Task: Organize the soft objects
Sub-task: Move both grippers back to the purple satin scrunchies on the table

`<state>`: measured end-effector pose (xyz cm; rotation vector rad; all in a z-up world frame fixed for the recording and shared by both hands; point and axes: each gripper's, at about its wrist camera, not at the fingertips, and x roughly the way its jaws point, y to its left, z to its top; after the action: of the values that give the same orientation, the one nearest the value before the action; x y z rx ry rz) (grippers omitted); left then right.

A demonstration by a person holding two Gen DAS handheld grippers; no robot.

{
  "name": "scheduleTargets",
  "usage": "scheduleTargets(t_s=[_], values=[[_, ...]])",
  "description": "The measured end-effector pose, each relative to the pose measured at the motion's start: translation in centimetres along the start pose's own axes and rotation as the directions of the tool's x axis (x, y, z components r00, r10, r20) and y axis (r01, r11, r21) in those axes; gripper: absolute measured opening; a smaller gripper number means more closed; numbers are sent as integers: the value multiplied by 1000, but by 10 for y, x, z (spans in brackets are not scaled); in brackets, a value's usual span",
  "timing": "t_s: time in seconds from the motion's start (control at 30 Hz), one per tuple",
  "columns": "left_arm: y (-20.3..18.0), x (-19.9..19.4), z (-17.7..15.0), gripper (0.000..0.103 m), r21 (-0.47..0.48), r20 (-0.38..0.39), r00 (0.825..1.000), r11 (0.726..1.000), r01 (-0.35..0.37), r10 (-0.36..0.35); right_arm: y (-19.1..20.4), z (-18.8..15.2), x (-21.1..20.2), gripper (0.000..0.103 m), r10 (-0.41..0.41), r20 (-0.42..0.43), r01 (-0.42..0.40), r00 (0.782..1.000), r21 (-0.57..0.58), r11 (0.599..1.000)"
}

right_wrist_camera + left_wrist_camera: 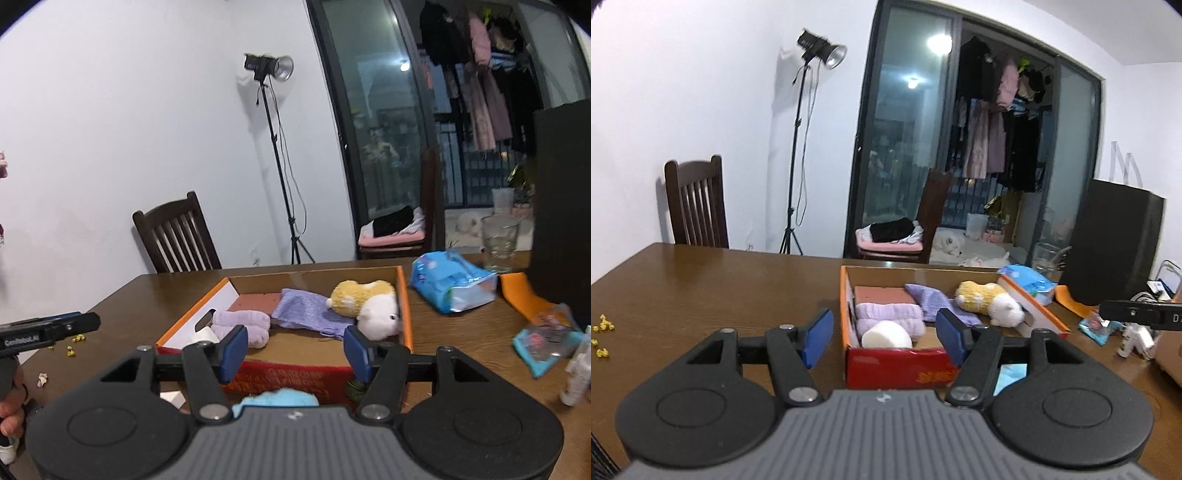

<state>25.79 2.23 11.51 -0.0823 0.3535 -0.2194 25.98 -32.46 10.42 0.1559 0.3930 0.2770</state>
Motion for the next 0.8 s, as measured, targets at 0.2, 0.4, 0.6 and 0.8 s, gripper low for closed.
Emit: scheduleTargets(t_s=[0.2,0.4,0.6,0.8], values=[[-25,-63,-31,74,55,81,997,998,-21,17,18,-29,-53,64,-17,29,18,999,-55,998],[-40,-120,-80,83,50,101,995,999,19,-24,50,-72,-112,71,-12,53,20,999,-137,990],[-41,-139,-119,83,40,27,999,998,42,-43,66,-130,-155,80,23,31,-21,999,-66,998],[-38,-134,-117,83,29,35,998,998,55,-56,60,-142,-150,80,-22,-4,22,1000,-27,999]])
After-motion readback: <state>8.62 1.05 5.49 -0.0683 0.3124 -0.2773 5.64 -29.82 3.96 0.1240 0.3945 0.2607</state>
